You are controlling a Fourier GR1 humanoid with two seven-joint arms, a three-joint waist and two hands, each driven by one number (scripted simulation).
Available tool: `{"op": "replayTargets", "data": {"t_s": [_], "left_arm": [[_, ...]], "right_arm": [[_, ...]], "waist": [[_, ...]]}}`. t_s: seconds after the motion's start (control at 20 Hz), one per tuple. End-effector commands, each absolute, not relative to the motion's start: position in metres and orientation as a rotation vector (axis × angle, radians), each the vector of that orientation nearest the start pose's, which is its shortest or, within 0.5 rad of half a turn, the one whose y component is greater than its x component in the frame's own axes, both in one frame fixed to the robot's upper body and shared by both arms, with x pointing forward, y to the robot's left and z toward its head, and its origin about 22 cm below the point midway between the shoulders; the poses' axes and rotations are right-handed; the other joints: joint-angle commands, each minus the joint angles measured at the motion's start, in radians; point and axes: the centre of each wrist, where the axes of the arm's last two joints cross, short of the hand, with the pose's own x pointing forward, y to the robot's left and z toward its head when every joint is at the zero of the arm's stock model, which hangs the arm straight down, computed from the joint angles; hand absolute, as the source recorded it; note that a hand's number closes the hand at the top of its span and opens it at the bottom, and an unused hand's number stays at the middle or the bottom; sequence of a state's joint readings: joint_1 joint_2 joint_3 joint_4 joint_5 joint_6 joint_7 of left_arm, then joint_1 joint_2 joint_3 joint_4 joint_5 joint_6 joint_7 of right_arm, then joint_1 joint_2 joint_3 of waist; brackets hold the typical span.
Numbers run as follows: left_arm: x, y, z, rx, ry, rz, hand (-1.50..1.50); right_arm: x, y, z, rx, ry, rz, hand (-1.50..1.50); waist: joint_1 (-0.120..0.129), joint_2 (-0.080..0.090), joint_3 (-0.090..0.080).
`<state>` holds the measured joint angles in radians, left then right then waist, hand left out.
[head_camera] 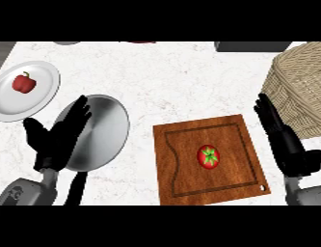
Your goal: Pick the tomato from the cutting board and place it in the basket
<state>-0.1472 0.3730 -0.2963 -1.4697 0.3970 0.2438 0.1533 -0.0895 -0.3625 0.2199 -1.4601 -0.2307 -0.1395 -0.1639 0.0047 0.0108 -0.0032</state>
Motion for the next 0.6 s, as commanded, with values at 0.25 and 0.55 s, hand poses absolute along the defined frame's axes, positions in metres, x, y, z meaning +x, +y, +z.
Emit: {"op": "replayTargets", "data": {"t_s": [0.25, 0.55], "left_arm": [[0.247, 0.259, -0.027, 0.076, -1.110, -0.098, 0.00], [0.212, 0.302, -0.051, 0.160, -0.987, -0.040, 0.00]], "right_arm": [[0.283, -0.135, 0.068, 0.907, -1.742, 0.635, 1.50], [0.208, -0.100, 0.058, 1.236, -1.670, 1.096, -1.50]], "waist": [[0.146, 0.018, 0.009], [0.008, -0.020, 0.003]]}}
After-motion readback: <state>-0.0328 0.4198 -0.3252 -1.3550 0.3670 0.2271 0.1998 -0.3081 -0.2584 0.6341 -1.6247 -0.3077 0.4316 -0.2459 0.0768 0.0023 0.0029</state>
